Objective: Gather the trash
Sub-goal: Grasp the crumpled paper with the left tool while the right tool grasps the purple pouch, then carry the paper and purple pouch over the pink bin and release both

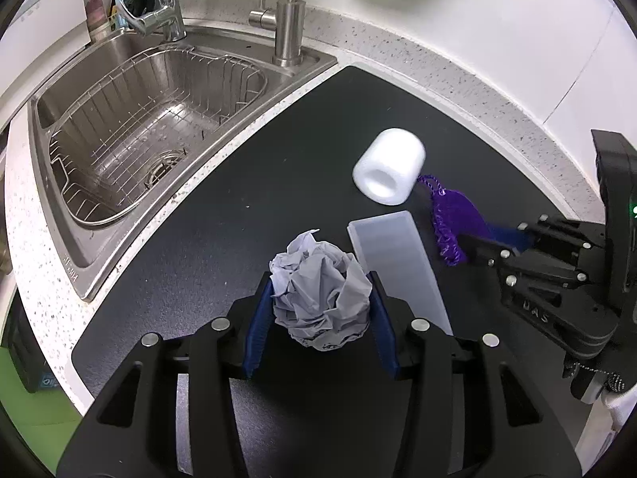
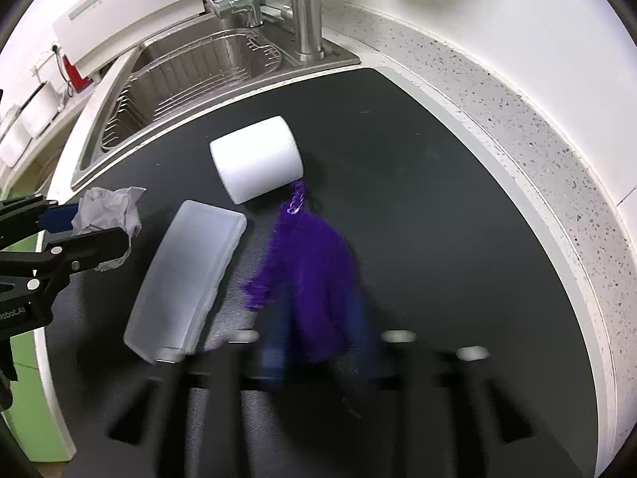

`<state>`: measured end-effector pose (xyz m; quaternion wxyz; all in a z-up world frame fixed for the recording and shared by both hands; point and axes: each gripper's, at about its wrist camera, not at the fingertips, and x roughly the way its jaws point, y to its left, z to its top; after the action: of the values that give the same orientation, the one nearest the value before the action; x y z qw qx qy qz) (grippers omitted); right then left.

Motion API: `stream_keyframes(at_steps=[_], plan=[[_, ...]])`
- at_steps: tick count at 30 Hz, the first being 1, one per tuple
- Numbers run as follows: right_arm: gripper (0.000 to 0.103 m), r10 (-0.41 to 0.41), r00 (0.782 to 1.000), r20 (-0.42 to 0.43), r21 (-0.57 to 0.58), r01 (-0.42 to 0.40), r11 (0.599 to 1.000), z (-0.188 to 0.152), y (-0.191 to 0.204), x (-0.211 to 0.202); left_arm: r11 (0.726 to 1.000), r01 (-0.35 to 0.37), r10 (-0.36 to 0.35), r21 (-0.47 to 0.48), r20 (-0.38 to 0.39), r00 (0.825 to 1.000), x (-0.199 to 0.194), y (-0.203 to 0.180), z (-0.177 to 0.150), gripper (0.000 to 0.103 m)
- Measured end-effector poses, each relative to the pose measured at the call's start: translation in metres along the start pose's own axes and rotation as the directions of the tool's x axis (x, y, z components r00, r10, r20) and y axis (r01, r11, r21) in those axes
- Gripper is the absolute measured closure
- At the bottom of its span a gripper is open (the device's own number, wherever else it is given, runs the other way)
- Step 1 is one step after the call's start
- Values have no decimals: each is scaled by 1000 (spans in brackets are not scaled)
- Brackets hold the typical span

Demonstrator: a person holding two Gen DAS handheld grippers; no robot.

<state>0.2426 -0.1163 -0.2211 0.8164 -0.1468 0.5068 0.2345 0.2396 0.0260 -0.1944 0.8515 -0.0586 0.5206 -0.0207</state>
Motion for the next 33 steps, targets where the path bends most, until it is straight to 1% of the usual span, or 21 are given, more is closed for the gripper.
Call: stream_keyframes(at_steps=[3, 7, 10, 14, 19, 22, 24, 25, 27, 28, 30, 31, 32, 33], plan=[[96, -2, 1000, 2, 21, 2, 1000, -3, -1, -5, 1000, 11, -11, 0, 12, 1000, -7, 0, -1, 57], [96, 4, 1000, 23, 38, -5, 999, -7, 0, -25, 1000, 16, -16, 1, 32, 999, -24, 1, -5, 58], [96, 19, 998, 59, 31, -21, 999, -8, 12, -49, 1000, 10, -10, -4, 56, 998, -45, 7, -12, 57], [96, 59, 993, 101, -22, -57, 998, -2, 48, -78, 1000, -16, 17, -21, 80, 997, -77, 26, -29, 57], [96, 130, 983, 133, -112, -116, 987, 2, 113, -101, 995, -60, 69, -82, 109, 992, -121, 69, -62, 57], [96, 199, 970, 139, -173, -175, 969, 2, 165, -109, 986, -91, 108, -139, 121, 987, -149, 102, -90, 57], [96, 235, 964, 128, -208, -205, 956, 2, 193, -108, 977, -110, 134, -181, 124, 983, -165, 125, -109, 57], [96, 252, 960, 121, -226, -220, 949, 1, 208, -107, 970, -124, 152, -211, 122, 981, -175, 141, -125, 57], [96, 288, 952, 101, -273, -252, 929, 2, 243, -103, 958, -142, 176, -248, 117, 977, -185, 160, -144, 57], [96, 303, 949, 92, -290, -265, 919, 1, 257, -101, 947, -156, 194, -281, 110, 975, -192, 176, -159, 57], [96, 333, 941, 64, -329, -295, 897, -1, 291, -95, 931, -172, 214, -321, 99, 972, -200, 196, -178, 57], [96, 347, 937, 44, -352, -310, 883, -2, 310, -89, 918, -186, 230, -351, 89, 969, -205, 211, -194, 57], [96, 354, 935, 32, -366, -319, 874, -3, 322, -86, 911, -192, 238, -365, 83, 968, -207, 218, -202, 57], [96, 364, 931, 15, -381, -332, 863, -5, 336, -80, 898, -206, 252, -390, 72, 965, -210, 231, -217, 57]])
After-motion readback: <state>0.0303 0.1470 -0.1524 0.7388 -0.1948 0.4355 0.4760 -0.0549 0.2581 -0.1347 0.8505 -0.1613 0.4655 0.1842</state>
